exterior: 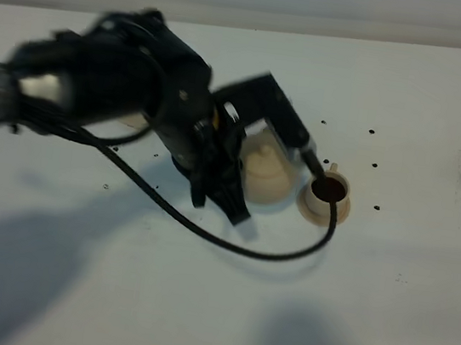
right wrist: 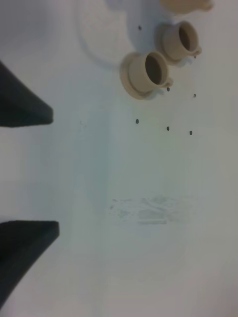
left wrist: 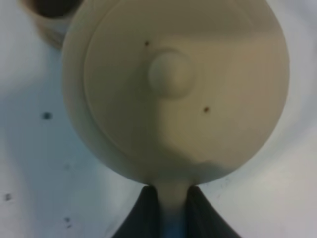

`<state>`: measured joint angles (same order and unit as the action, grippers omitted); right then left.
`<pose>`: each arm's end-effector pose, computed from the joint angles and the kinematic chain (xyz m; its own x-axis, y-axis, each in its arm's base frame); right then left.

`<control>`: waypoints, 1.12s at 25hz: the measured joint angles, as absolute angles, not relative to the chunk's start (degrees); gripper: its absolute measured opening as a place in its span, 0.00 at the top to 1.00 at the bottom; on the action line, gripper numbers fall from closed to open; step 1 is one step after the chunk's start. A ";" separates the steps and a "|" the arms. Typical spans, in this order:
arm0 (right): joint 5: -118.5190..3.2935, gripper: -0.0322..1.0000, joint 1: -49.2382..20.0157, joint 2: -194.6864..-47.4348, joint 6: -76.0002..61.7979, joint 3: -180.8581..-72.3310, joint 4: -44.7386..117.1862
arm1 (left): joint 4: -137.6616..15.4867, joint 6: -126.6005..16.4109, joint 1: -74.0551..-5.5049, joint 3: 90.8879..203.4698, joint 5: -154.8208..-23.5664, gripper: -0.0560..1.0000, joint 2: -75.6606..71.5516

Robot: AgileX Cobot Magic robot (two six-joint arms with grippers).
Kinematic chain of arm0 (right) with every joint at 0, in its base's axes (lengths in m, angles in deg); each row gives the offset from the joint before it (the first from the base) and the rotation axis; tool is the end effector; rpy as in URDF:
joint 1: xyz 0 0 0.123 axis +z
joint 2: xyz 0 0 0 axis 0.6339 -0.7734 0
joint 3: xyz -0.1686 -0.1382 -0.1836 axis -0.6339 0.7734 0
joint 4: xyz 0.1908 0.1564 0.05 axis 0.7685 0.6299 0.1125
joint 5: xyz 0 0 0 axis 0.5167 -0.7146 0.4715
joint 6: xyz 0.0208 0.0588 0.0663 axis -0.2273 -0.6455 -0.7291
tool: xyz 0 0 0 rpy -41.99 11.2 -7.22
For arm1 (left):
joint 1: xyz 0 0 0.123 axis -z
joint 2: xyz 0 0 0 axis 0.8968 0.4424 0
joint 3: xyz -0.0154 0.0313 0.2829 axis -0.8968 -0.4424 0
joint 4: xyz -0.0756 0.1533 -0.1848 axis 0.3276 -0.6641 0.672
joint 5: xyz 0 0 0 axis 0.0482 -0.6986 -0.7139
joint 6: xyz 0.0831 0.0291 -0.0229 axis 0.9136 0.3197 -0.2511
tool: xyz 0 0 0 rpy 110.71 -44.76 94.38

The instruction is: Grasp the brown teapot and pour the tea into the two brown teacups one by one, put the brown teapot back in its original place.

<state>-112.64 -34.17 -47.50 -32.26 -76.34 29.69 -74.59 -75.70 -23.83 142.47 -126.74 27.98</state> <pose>-0.0112 0.0010 0.2784 -0.4860 0.0067 -0.8739 -0.0844 0.9949 0.0546 0.2913 -0.2436 0.2280 -0.5252 0.7427 -0.4153 0.7853 0.6110 0.0995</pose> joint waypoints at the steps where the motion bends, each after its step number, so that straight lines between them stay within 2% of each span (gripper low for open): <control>1: -112.64 0.54 -34.17 -47.50 -32.26 -76.34 29.69 | -74.59 -76.86 -24.96 142.47 -126.78 0.87 27.36; 16: -112.64 0.54 -34.17 -47.50 -32.26 -76.34 29.69 | -77.12 -81.94 -46.20 142.47 -125.66 0.87 27.98; 28: -112.64 0.54 -34.17 -47.50 -32.26 -76.34 29.69 | -74.23 -78.80 -49.13 143.43 -118.60 0.87 36.60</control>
<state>-112.64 -34.17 -47.50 -32.26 -76.34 29.69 -74.23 -78.80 -49.13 143.43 -118.60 36.60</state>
